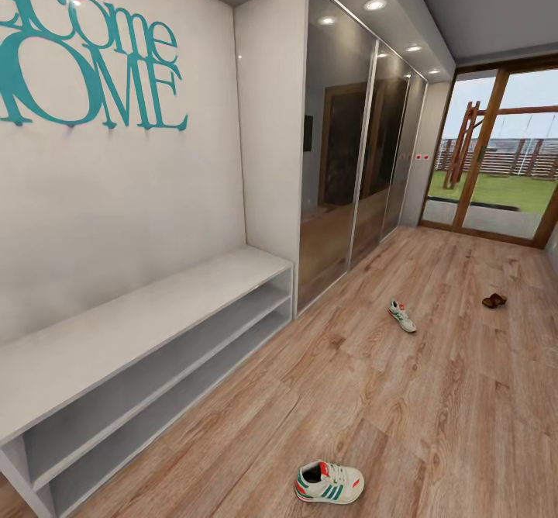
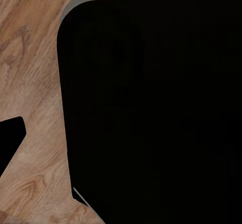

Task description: Pick up the two gym shoes and the two sandals from the corridor floor and place them onto the hallstand (shoe rack) in the corridor, making sure they are on the rack and not on the floor. Arrange them so the two gym shoes are next to each other and the two sandals are next to each other.

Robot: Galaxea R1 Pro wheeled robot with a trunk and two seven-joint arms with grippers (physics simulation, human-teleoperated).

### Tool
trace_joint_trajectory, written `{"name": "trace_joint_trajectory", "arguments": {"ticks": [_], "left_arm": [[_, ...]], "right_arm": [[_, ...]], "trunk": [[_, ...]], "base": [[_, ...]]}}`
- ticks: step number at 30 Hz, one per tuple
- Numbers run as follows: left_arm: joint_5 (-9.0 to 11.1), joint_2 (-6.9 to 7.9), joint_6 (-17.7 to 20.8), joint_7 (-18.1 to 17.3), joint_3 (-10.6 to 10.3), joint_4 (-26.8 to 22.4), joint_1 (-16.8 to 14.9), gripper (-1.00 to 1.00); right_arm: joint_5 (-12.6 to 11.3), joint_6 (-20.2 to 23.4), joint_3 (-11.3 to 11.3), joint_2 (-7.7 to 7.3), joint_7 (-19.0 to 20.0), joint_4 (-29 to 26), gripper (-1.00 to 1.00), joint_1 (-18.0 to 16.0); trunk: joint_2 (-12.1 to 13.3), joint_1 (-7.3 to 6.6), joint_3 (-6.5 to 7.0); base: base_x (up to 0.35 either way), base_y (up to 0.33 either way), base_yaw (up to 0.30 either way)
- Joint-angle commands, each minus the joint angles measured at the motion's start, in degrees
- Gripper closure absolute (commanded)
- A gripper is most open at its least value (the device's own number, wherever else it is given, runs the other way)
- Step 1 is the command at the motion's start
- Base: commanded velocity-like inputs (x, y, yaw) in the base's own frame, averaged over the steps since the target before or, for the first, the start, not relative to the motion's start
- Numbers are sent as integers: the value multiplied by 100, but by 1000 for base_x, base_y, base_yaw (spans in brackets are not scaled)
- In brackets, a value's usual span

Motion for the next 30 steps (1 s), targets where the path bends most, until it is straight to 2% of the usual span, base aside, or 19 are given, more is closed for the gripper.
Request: {"name": "trace_joint_trajectory", "arguments": {"ticks": [1,22,30], "left_arm": [[-7,0,-2,0,0,-3,-1,-100],[-7,2,-2,1,1,-2,-1,-100],[42,218,-7,-37,39,11,-263,-100]], "right_arm": [[0,-3,2,-1,2,-1,-100,-2],[0,-2,4,-2,-2,0,-100,0],[-36,-66,-13,-48,-5,-226,-100,-19]], "trunk": [[-3,0,-6],[-3,0,-6],[-3,0,-6]], "base": [[0,0,0],[0,0,0],[0,0,0]]}}
